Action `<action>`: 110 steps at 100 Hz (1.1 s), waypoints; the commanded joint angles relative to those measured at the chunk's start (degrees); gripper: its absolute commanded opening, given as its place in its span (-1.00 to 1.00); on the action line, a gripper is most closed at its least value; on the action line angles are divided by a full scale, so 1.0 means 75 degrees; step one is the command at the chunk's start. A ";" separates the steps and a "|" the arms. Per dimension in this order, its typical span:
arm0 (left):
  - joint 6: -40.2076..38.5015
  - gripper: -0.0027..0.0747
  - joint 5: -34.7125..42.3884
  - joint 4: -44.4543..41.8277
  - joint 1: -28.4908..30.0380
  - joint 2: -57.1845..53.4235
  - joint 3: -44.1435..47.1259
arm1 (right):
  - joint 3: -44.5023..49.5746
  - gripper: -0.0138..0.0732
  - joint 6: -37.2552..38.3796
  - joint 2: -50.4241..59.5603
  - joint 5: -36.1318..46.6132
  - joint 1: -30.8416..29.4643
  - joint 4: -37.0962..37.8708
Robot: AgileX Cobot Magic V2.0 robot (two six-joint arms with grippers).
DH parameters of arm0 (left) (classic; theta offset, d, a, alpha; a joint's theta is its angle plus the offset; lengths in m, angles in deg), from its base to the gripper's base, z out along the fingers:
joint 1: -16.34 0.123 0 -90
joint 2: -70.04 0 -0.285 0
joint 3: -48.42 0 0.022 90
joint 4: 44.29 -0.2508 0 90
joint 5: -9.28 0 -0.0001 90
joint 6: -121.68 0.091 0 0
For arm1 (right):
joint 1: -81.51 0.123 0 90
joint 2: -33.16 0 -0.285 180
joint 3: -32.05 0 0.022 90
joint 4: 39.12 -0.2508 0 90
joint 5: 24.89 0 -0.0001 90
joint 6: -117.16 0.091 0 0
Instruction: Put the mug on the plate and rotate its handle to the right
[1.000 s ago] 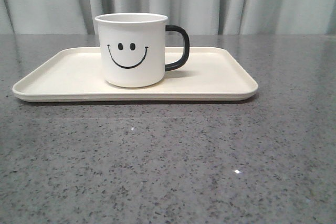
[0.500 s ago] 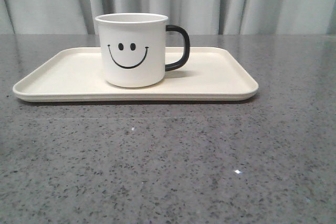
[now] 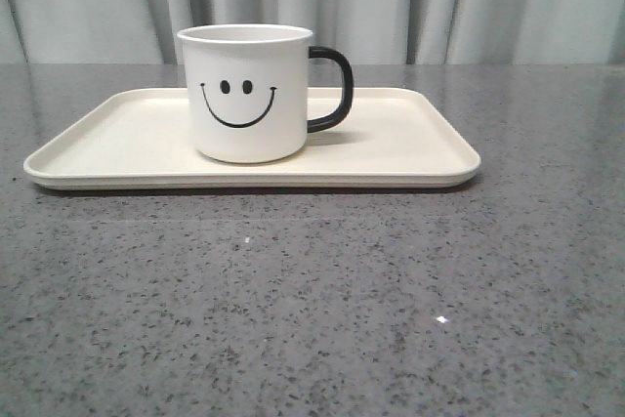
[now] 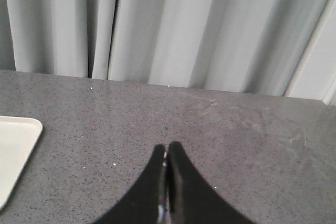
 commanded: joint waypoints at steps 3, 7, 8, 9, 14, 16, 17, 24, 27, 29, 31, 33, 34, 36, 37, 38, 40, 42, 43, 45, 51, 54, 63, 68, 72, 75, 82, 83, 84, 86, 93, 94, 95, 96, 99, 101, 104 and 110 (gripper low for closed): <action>-0.0037 -0.98 0.0691 0.0075 0.0082 -0.0169 0.0078 | -0.0137 -0.93 0.0010 -0.0087 0.0547 -0.0040 0.0225; -0.0037 -0.98 0.0737 0.0075 0.0088 -0.0205 0.0141 | -0.0137 -0.93 0.0010 -0.0087 0.0551 -0.0040 0.0225; -0.0037 -0.98 0.0737 0.0075 0.0101 -0.0234 0.0166 | -0.0137 -0.93 0.0010 -0.0087 0.0551 -0.0040 0.0225; -0.0037 -0.98 0.0753 0.0075 0.0101 -0.0236 0.0205 | -0.0137 -0.93 0.0010 -0.0087 0.0551 -0.0040 0.0225; -0.0037 -0.98 0.0834 0.0060 0.0101 -0.0287 0.0309 | -0.0137 -0.93 0.0010 -0.0087 0.0551 -0.0040 0.0225; -0.0037 -0.98 0.0910 0.0060 0.0106 -0.0308 0.0366 | -0.0137 -0.93 0.0010 -0.0087 0.0551 -0.0040 0.0225; -0.0037 -0.98 0.0944 0.0045 0.0106 -0.0306 0.0385 | -0.0137 -0.93 0.0010 -0.0087 0.0551 -0.0040 0.0225; -0.0037 -0.98 0.1334 0.0029 0.0124 -0.0420 0.0617 | -0.0137 -0.93 0.0010 -0.0087 0.0551 -0.0040 0.0225; -0.0037 -0.98 0.1516 0.0029 0.0137 -0.0488 0.0722 | -0.0137 -0.93 0.0010 -0.0087 0.0551 -0.0040 0.0225; -0.0037 -0.98 0.1650 0.0029 0.0151 -0.0546 0.0802 | -0.0137 -0.93 0.0010 -0.0087 0.0551 -0.0040 0.0225; -0.0037 -0.98 0.1773 0.0029 0.0143 -0.0616 0.0886 | -0.0137 -0.93 0.0010 -0.0087 0.0551 -0.0040 0.0225; -0.0037 -0.98 0.1837 0.0029 0.0156 -0.0667 0.0908 | -0.0137 -0.93 0.0010 -0.0087 0.0551 -0.0040 0.0225; -0.0037 -0.98 0.1790 0.0029 0.0156 -0.0690 0.0908 | -0.0137 -0.93 0.0010 -0.0087 0.0551 -0.0040 0.0225; -0.0037 -0.98 0.1660 0.0029 0.0162 -0.0690 0.0891 | -0.0137 -0.93 0.0010 -0.0087 0.0551 -0.0040 0.0225; -0.0037 -0.98 0.1676 0.0029 0.0162 -0.0690 0.0876 | -0.0137 -0.93 0.0010 -0.0087 0.0551 -0.0040 0.0225; -0.0037 -0.98 0.1674 0.0029 0.0162 -0.0676 0.0876 | -0.0137 -0.93 0.0010 -0.0087 0.0551 -0.0040 0.0225; -0.0037 -0.98 0.1698 0.0029 0.0177 -0.0658 0.0876 | -0.0137 -0.93 0.0010 -0.0087 0.0545 -0.0040 0.0225; -0.0022 -0.98 0.1698 0.0029 0.0181 -0.0658 0.0876 | -0.0137 -0.93 0.0010 -0.0087 0.0545 -0.0040 0.0225; -0.0022 -0.98 0.1698 0.0011 0.0194 -0.0676 0.0892 | -0.0137 -0.93 0.0010 -0.0087 0.0545 -0.0040 0.0225; -0.0022 -0.98 0.1698 0.0011 0.0213 -0.0676 0.0892 | -0.0137 -0.93 0.0010 -0.0087 0.0554 -0.0040 0.0225; -0.0022 -0.98 0.1698 0.0011 0.0315 -0.0676 0.0892 | -0.0137 -0.93 0.0010 -0.0087 0.0545 -0.0040 0.0225; -0.0022 -0.98 0.1698 0.0011 0.0380 -0.0676 0.0892 | -0.0137 -0.93 0.0010 -0.0087 0.0553 -0.0040 0.0225; -0.0022 -0.98 0.1684 0.0011 0.0539 -0.0676 0.0892 | -0.0137 -0.93 0.0010 -0.0087 0.0554 -0.0040 0.0225; -0.0022 -0.98 0.1667 0.0011 0.0574 -0.0676 0.0892 | -0.0137 -0.93 0.0010 -0.0087 0.0547 -0.0040 0.0225; -0.0022 -0.98 0.1614 0.0011 0.0571 -0.0676 0.0892 | -0.0137 -0.93 0.0010 -0.0087 0.0547 -0.0040 0.0225; -0.0022 -0.98 0.1599 0.0027 0.0571 -0.0676 0.0892 | -0.0137 -0.93 0.0010 -0.0087 0.0547 -0.0040 0.0225; -0.0022 -0.98 0.1580 0.0107 0.0571 -0.0676 0.0892 | -0.0137 -0.93 0.0010 -0.0087 0.0547 -0.0040 0.0225; -0.0022 -0.98 0.1562 0.0107 0.0571 -0.0676 0.0892 | -0.0137 -0.93 0.0010 -0.0087 0.0547 -0.0040 0.0225; -0.0022 -0.98 0.1551 0.0107 0.0571 -0.0676 0.0892 | -0.0137 -0.93 0.0010 -0.0087 0.0547 -0.0040 0.0225; -0.0022 -0.98 0.1508 0.0107 0.0571 -0.0676 0.0892 | -0.0137 -0.93 0.0010 -0.0087 0.0547 -0.0040 0.0225; -0.0022 -0.98 0.1444 0.0107 0.0577 -0.0676 0.0892 | -0.0137 -0.93 0.0010 -0.0087 0.0553 -0.0040 0.0225; -0.0022 -0.98 0.1444 0.0107 0.0577 -0.0676 0.0892 | -0.0137 -0.93 0.0010 -0.0087 0.0553 -0.0040 0.0225; -0.0022 -0.98 0.1444 0.0107 0.0577 -0.0676 0.0892 | -0.0137 -0.93 0.0010 -0.0087 0.0553 -0.0040 0.0225; -0.0022 -0.98 0.1444 0.0107 0.0577 -0.0676 0.0892 | -0.0137 -0.93 0.0010 -0.0087 0.0553 -0.0040 0.0225; -0.0022 -0.98 0.1444 0.0107 0.0577 -0.0676 0.0892 | -0.0137 -0.93 0.0010 -0.0087 0.0553 -0.0040 0.0225; -0.0022 -0.98 0.1444 0.0107 0.0577 -0.0676 0.0892 | -0.0137 -0.93 0.0010 -0.0087 0.0553 -0.0040 0.0225; -0.0022 -0.98 0.1444 0.0107 0.0577 -0.0676 0.0892 | -0.0137 -0.93 0.0010 -0.0087 0.0553 -0.0040 0.0225; -0.0022 -0.98 0.1444 0.0107 0.0577 -0.0676 0.0892 | -0.0137 -0.93 0.0010 -0.0087 0.0553 -0.0040 0.0225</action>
